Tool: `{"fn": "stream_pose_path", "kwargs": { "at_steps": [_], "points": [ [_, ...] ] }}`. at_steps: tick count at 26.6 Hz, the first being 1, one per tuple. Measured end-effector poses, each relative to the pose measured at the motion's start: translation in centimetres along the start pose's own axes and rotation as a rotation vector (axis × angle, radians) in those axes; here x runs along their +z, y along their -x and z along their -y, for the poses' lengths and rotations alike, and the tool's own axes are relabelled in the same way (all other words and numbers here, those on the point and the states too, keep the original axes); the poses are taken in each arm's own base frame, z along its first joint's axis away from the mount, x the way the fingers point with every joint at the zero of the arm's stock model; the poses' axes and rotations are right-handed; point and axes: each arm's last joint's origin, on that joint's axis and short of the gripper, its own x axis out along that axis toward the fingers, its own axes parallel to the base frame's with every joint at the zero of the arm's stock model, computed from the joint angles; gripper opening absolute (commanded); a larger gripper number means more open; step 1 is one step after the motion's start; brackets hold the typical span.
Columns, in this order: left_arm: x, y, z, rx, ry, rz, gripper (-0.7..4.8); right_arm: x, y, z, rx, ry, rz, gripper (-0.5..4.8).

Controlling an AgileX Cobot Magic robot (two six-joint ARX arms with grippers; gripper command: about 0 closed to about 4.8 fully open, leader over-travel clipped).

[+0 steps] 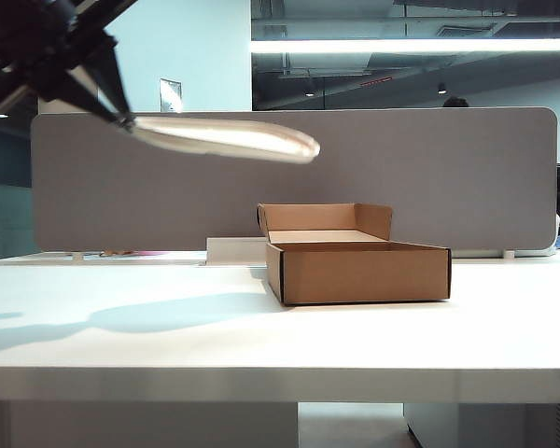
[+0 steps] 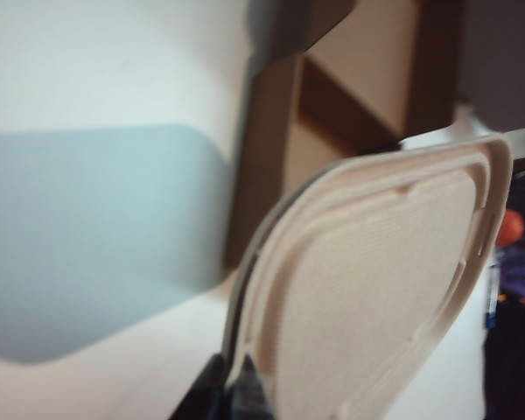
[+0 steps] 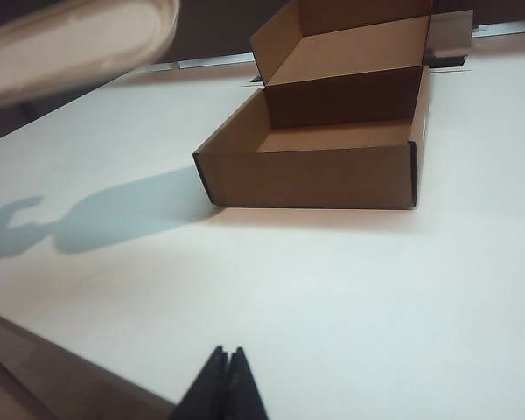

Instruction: Pick up the lid and place it into the paper box.

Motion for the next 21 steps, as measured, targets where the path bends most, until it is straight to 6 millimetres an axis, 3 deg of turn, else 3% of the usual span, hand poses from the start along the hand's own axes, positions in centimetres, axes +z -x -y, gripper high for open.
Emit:
{"fn": "stream_pose_path", "kwargs": {
  "at_steps": [4,7,12,21],
  "points": [
    [0.5,-1.8,0.3,-0.051,-0.007,0.049,-0.06,0.0,0.0,0.0,0.000,0.000,0.000,-0.08],
    [0.8,-4.7,0.1,-0.069,-0.010,0.069,-0.06,0.0,0.0,0.0,0.000,0.000,0.000,-0.08],
    [1.3,-7.7,0.3,-0.043,-0.012,0.051,-0.06,0.0,0.0,0.0,0.000,0.000,0.000,-0.08],
    [3.0,-12.4,4.2,-0.051,-0.160,0.033,-0.06,0.0,0.0,0.0,-0.001,0.000,0.000,-0.08]
  ]
}}
